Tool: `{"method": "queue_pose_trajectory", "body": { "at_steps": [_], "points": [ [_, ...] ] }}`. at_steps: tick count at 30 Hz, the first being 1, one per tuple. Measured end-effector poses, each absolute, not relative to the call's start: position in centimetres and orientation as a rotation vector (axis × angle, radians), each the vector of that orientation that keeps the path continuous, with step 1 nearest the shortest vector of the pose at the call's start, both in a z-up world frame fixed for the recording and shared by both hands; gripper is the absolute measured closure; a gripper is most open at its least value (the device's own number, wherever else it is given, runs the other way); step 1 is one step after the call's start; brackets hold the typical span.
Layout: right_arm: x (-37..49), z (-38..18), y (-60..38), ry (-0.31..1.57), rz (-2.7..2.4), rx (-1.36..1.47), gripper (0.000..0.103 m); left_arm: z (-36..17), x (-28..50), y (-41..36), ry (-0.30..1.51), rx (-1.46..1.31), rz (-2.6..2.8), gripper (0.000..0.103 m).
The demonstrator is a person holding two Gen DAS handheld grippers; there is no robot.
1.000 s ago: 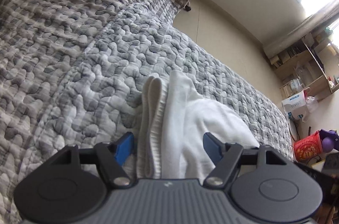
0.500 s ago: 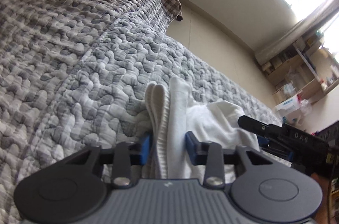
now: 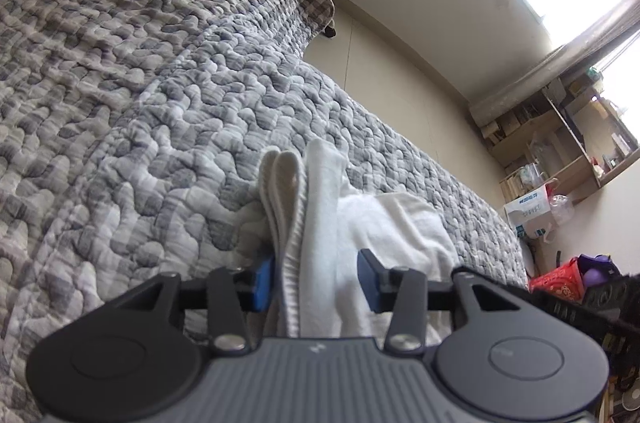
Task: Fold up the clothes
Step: 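Close the left gripper on the trousers while the right gripper regrips beside it, then lift the folded trousers with both grippers and carry them to the clothes stack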
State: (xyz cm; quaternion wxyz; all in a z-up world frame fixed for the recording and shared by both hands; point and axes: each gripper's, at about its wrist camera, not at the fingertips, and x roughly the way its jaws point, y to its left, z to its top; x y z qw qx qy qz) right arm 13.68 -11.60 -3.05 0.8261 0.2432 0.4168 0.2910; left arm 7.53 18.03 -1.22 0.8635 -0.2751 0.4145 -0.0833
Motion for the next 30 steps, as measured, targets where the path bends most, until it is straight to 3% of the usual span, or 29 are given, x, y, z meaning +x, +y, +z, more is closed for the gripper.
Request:
{"method": "queue_pose_trajectory", "body": {
  "at_steps": [6, 7, 10, 15, 30],
  "points": [
    [13.2, -3.4, -11.2, 0.919, 0.656, 0.547, 0.055, -1.4, 7.6, 17.5, 0.874, -0.571, -0.174, 0.064],
    [13.1, -3.2, -10.7, 0.914, 0.653, 0.521, 0.058, -1.5, 7.7, 17.5, 0.882, -0.582, -0.176, 0.072],
    [12.8, -2.8, -9.6, 0.904, 0.628, 0.449, 0.076, -1.8, 7.8, 17.9, 0.891, -0.604, -0.165, 0.083],
    [12.5, -2.6, -9.4, 0.896, 0.605, 0.448, 0.082, -1.7, 7.5, 18.0, 0.882, -0.627, -0.148, 0.086],
    [10.5, 1.3, -8.3, 0.761, 0.607, 0.449, 0.082, 2.3, 5.4, 19.3, 0.730, -0.707, -0.180, 0.086]
  ]
}}
